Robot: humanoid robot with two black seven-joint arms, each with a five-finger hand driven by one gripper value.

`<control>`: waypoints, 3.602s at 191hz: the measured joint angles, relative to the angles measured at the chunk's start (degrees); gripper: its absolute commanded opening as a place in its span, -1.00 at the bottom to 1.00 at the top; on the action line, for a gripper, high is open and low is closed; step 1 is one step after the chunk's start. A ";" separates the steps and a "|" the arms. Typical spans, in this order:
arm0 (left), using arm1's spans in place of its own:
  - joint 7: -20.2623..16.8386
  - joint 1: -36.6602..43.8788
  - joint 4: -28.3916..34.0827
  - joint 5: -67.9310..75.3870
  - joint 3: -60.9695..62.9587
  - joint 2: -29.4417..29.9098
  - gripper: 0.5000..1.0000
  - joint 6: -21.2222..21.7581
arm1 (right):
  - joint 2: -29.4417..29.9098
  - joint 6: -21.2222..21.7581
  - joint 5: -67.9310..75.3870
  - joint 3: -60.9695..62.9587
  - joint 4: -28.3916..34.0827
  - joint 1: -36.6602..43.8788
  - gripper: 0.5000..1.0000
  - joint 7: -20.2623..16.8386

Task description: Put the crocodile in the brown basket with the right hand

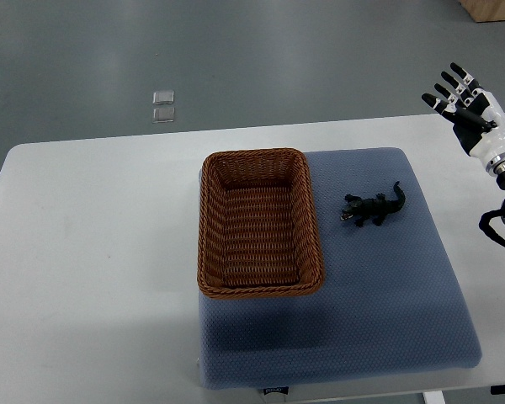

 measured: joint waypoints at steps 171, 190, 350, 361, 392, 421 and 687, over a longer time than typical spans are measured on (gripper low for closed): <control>-0.02 -0.01 0.00 0.00 0.02 0.00 1.00 0.00 | -13.84 8.28 -28.68 -20.59 9.38 3.18 0.76 14.49; -0.01 -0.01 0.00 0.00 0.02 0.00 1.00 0.00 | -14.90 7.95 -35.49 -22.90 13.09 3.47 0.76 15.69; 0.00 0.00 0.00 0.00 0.02 0.00 1.00 0.00 | -19.74 -18.90 -48.23 -64.60 15.50 13.12 0.73 17.85; 0.00 0.00 0.00 0.00 0.02 0.00 1.00 0.00 | -19.60 -19.67 -48.46 -65.64 14.90 13.41 0.71 17.76; -0.01 0.00 0.00 0.00 0.01 0.00 1.00 0.00 | -19.06 -21.54 -49.65 -67.92 13.13 14.27 0.61 17.62; -0.01 0.00 0.00 0.00 0.01 0.00 1.00 0.00 | -18.53 -22.28 -49.99 -69.32 11.47 15.03 0.51 17.54; -0.01 0.00 0.00 0.00 0.00 0.00 1.00 0.00 | -15.69 -25.81 -50.02 -72.38 7.05 15.97 -1.00 15.13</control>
